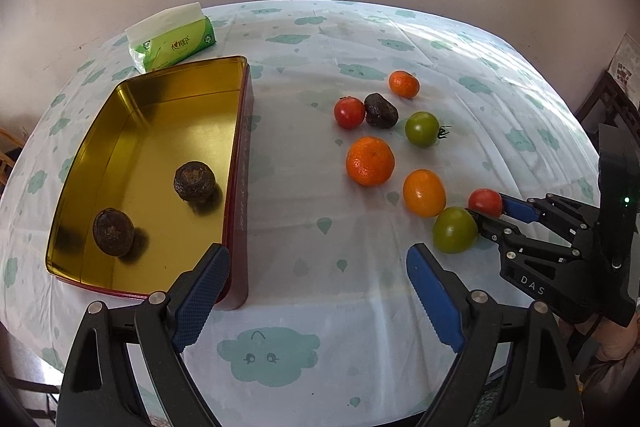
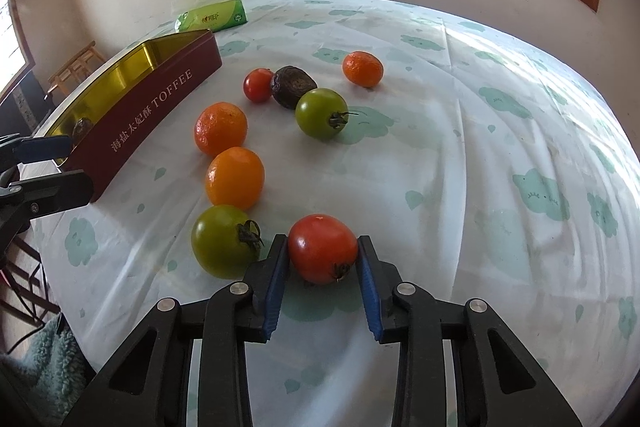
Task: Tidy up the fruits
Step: 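Close the left gripper on the green tomato while the right gripper holds the red tomato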
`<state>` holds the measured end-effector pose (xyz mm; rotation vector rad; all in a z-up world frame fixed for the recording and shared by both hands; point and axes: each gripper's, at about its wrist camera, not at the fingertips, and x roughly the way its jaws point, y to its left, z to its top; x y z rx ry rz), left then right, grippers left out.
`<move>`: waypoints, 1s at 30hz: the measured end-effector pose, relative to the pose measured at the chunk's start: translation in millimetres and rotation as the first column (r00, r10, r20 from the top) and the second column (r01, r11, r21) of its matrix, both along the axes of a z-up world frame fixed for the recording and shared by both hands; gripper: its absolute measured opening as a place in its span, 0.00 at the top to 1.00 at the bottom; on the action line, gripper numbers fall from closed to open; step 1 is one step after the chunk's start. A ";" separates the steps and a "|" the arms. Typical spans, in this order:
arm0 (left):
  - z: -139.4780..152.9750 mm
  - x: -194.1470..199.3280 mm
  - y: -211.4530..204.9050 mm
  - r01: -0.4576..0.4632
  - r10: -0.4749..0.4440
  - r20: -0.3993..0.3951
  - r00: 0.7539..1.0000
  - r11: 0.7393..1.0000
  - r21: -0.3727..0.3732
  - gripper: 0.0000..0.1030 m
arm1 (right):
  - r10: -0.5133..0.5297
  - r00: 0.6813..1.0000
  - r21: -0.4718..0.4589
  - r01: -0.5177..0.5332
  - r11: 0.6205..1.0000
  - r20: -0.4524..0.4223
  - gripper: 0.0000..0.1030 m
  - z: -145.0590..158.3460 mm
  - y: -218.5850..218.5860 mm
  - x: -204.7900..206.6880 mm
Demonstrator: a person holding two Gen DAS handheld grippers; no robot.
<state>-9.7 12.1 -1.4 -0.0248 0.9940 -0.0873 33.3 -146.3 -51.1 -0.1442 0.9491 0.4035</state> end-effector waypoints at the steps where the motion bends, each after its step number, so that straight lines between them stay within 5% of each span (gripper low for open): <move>1: 0.5 -0.2 -2.3 0.004 -0.004 0.002 1.000 1.000 0.001 0.15 | -0.012 1.000 0.004 0.012 1.000 -0.001 0.66 0.2 -3.2 0.7; 14: -10.5 4.8 -50.2 0.110 -0.111 -0.012 0.994 0.993 -0.046 0.17 | -0.105 0.994 0.001 0.105 0.994 0.000 0.66 1.5 -36.6 4.8; 30: -37.4 25.9 -94.1 0.155 -0.160 -0.079 0.984 0.986 -0.065 0.46 | -0.135 0.991 0.040 0.135 0.990 0.009 0.66 0.5 -54.1 2.9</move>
